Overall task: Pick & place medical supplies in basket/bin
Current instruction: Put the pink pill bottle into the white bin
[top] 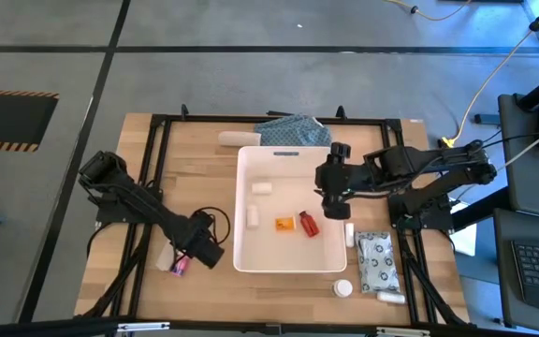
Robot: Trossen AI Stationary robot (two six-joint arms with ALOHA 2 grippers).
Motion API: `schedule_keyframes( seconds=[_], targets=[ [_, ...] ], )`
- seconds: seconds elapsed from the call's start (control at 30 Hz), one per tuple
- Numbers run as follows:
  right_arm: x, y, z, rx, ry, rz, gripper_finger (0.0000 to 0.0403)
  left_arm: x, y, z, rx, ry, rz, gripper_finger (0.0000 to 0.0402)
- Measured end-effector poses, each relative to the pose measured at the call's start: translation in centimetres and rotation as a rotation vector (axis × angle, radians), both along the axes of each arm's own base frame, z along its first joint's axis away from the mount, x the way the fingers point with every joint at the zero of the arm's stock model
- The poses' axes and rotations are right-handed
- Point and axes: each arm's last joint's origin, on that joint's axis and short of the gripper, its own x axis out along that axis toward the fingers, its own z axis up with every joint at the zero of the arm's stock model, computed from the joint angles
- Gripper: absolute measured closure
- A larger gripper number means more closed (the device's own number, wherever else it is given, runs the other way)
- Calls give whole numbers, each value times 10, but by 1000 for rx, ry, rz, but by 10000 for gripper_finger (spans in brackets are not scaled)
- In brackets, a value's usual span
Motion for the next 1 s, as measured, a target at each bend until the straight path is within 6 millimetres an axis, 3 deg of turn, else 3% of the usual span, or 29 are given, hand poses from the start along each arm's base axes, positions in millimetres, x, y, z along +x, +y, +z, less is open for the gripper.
schedule_keyframes(
  seconds=[0.2,0.43,0.63,0.8,1.0],
  targets=[
    [-22,-5,3,-51,-121,49,120,3,6,0,14,-4,72,236],
    [-68,-13,3,7,-350,29,120,3,6,0,-5,12,10,231],
    [-98,-19,16,66,-457,1,120,3,6,0,-6,12,35,183],
    [-106,-21,19,84,-478,4,120,3,5,0,3,-2,58,136],
    [-102,-20,15,78,-445,5,120,4,3,0,-21,-13,156,127]
  ],
)
